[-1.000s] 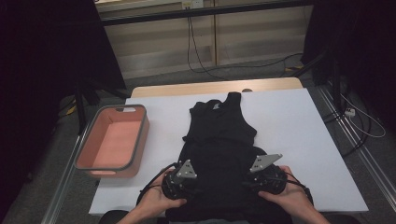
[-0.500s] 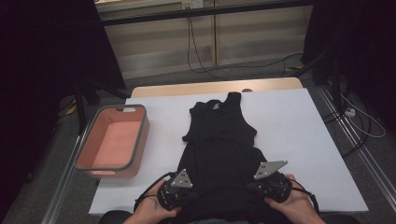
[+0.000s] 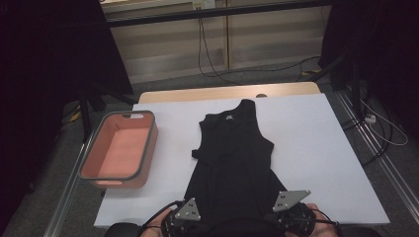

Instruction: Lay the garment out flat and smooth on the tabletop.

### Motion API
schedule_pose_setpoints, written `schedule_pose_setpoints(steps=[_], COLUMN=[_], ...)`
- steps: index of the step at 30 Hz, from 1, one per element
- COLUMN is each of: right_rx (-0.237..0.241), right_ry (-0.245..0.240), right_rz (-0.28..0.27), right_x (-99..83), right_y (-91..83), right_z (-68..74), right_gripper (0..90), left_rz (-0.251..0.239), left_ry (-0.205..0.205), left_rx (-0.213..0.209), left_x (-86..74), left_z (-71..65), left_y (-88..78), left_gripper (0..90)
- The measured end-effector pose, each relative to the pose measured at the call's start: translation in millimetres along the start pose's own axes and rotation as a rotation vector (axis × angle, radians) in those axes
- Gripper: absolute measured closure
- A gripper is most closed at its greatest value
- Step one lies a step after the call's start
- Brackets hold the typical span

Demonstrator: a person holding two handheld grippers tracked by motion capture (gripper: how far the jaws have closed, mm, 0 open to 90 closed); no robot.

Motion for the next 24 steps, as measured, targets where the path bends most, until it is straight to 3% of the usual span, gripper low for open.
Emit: schedule_pose_setpoints(steps=[3, 5, 7, 10, 12, 15, 17, 19, 21, 24], right_rx=[-0.001, -0.021, -0.053, -0.09, -0.115, -0.204, -0.239, -0.23, -0.207, -0.214], right_ry=[0.019, 0.034, 0.045, 0.076, 0.105, 0.134, 0.16, 0.179, 0.2, 0.179], right_rz=[-0.027, -0.061, -0.095, -0.14, -0.148, -0.116, -0.088, -0.067, -0.058, -0.035], right_x=[3.0, 8.9, 16.2, 26.9, 31.4, 33.3, 32.0, 31.4, 32.9, 38.6], right_y=[-0.5, -1.5, -5.2, -12.1, -14.0, -10.0, -3.1, 6.7, 15.0, 22.0], right_z=[-3.3, -12.5, -24.1, -47.1, -65.3, -95.0, -112.2, -122.2, -125.2, -125.2], right_gripper=[72.6, 59.2, 53.5, 53.9, 59.1, 65.6, 65.4, 63.3, 61.4, 61.6], left_rz=[-0.032, -0.041, -0.067, -0.086, -0.094, -0.122, -0.131, -0.142, -0.136, -0.123], left_ry=[-0.008, -0.022, -0.036, -0.023, -0.015, -0.05, -0.104, -0.129, -0.132, -0.141], left_rx=[-0.002, 0.036, 0.063, 0.135, 0.176, 0.238, 0.265, 0.298, 0.303, 0.337], left_x=[5.5, 10.9, 17.0, 27.2, 35.1, 43.6, 46.5, 49.4, 51.3, 49.4], left_z=[6.2, 14.1, 22.0, 39.0, 54.1, 82.7, 100.7, 113.5, 121.4, 131.6], left_y=[-1.2, -3.1, -5.8, -8.7, -9.8, -10.1, -10.3, -9.1, -5.9, -0.9], left_gripper=[84.7, 70.2, 64.7, 56.1, 50.3, 43.2, 42.9, 42.2, 46.4, 52.4])
Point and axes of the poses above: each handheld gripper's, and its own axes: y roughly forward along the jaws, x roughly out of its top, z roughly to its left, the point moved 6 cm from there along y, roughly forward along the jaws, and after that the axes turned 1 degree about -y, right-handed, at the moved point
